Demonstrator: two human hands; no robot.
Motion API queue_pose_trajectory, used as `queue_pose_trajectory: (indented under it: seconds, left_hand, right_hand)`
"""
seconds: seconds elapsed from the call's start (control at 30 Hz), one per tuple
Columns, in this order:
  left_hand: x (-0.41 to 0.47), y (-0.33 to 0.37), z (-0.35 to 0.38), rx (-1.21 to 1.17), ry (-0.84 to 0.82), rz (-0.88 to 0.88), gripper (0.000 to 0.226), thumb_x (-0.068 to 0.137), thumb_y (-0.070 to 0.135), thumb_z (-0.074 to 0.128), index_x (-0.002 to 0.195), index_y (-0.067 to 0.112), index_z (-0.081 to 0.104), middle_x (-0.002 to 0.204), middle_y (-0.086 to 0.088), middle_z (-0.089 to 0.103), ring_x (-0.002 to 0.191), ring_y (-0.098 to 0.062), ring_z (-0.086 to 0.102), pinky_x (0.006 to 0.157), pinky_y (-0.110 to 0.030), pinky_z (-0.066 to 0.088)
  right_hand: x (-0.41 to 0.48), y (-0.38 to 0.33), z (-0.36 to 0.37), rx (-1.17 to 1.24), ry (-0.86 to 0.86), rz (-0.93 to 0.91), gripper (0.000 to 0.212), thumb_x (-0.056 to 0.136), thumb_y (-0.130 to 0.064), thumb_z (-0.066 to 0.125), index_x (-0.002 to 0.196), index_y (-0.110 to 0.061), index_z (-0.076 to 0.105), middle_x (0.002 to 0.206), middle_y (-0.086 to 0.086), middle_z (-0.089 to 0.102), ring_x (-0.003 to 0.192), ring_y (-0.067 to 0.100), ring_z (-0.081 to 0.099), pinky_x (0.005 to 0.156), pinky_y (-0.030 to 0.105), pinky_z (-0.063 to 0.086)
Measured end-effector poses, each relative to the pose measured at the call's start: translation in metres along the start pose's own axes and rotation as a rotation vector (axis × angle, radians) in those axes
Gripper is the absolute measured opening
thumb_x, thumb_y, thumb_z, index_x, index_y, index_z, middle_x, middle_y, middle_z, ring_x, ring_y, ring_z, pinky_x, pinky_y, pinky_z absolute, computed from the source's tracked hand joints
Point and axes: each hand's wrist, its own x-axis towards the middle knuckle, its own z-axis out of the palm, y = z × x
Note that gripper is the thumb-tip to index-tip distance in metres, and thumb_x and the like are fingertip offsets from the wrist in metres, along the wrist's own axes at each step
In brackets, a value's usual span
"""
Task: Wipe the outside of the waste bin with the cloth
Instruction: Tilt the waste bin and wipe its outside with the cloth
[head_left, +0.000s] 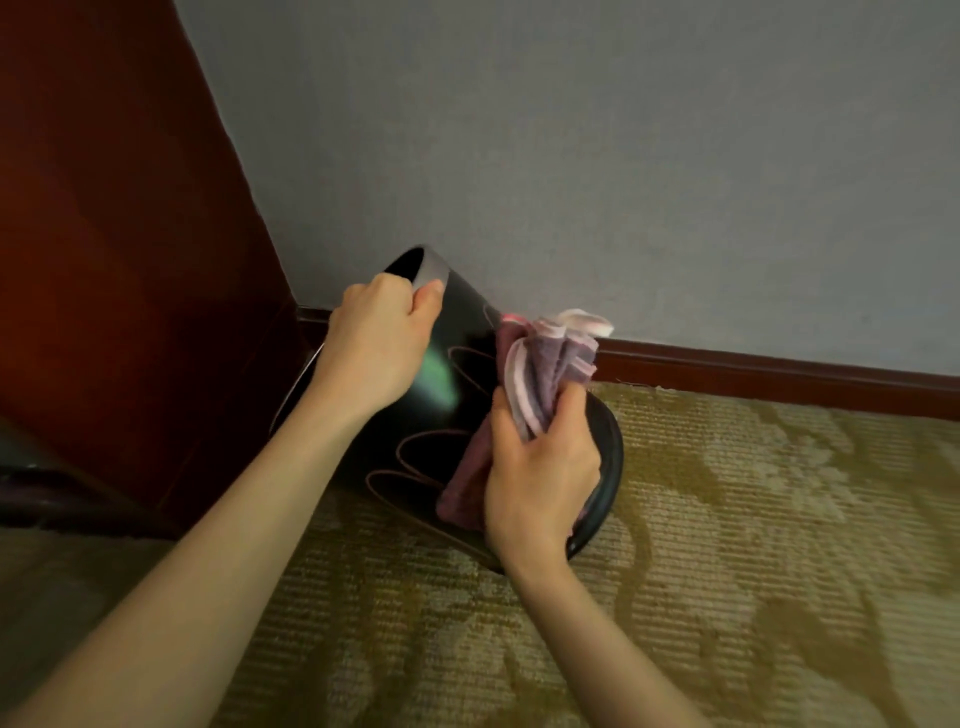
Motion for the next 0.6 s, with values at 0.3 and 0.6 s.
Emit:
queue_pose_trajectory:
  seconds: [0.3, 0.6]
  left_hand:
    - [-0.003, -0.014, -0.005, -0.079, -0.038, 0.006, 0.053, 0.095, 0.035, 0.043, 0.062, -0.006, 0.043, 0.052, -0.008, 0.039, 0.046, -0.022, 0.036, 0.045, -0.034, 0.024]
    - [-0.006, -0.020, -0.007, -0.124, -0.077, 0.000, 0.048, 0.097, 0.035, 0.043, 0.055, 0.011, 0.036, 0.047, 0.003, 0.034, 0.036, -0.008, 0.034, 0.034, -0.017, 0.025]
  right_hand:
    - [0.036, -0.016, 0.011, -0.026, -0.062, 0.029, 0.030, 0.076, -0.025, 0.066, 0.101, -0.012, 0.059, 0.081, 0.008, 0.068, 0.070, 0.029, 0.061, 0.061, 0.035, 0.044]
    - [0.139, -0.005, 0.054, -0.235, -0.412, 0.251, 0.051, 0.073, -0.047, 0.070, 0.104, -0.008, 0.061, 0.105, 0.014, 0.063, 0.095, 0.036, 0.060, 0.078, 0.042, 0.049]
